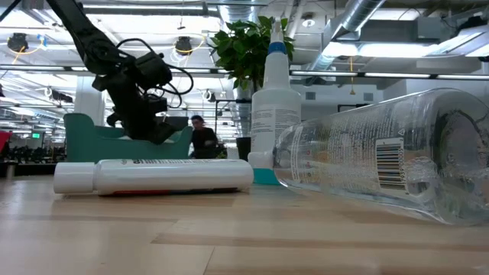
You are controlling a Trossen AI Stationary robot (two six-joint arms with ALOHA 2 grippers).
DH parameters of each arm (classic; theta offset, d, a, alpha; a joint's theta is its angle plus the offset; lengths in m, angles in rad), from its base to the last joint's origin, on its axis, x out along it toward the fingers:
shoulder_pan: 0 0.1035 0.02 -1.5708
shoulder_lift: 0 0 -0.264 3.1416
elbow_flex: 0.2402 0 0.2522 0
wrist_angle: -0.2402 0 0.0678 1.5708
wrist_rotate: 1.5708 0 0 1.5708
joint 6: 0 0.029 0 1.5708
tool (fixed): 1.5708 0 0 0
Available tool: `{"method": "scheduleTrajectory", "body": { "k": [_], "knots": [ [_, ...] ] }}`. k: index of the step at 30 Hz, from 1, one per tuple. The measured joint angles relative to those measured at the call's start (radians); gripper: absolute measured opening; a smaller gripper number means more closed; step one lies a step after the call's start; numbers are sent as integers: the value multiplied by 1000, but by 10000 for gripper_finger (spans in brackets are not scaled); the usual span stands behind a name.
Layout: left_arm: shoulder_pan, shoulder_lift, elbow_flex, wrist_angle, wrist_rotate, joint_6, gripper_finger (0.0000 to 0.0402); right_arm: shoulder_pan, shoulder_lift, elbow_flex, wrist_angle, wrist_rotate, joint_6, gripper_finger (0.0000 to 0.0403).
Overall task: Pick & Place Kitchen Items
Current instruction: Put the white towel into the green bin, then put the blue sponge into the red bin
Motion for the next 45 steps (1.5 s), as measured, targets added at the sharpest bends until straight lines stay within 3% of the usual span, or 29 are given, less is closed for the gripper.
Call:
{"method": "scheduleTrajectory", "body": {
  "k": [13, 26, 38, 45],
  "knots": [
    [-5, -84, 0, -11, 5, -11, 9, 0, 0, 0, 0, 0, 8, 134],
    [-77, -302, 0, -114, 13, -30, 78, 0, 0, 0, 0, 1, 10, 134],
    [-236, -517, 0, -162, 294, -41, 95, 0, 0, 0, 0, 52, 8, 134],
    [-393, -534, 0, -109, 325, -43, 95, 11, 0, 0, -1, 141, 8, 134]
  ]
}}
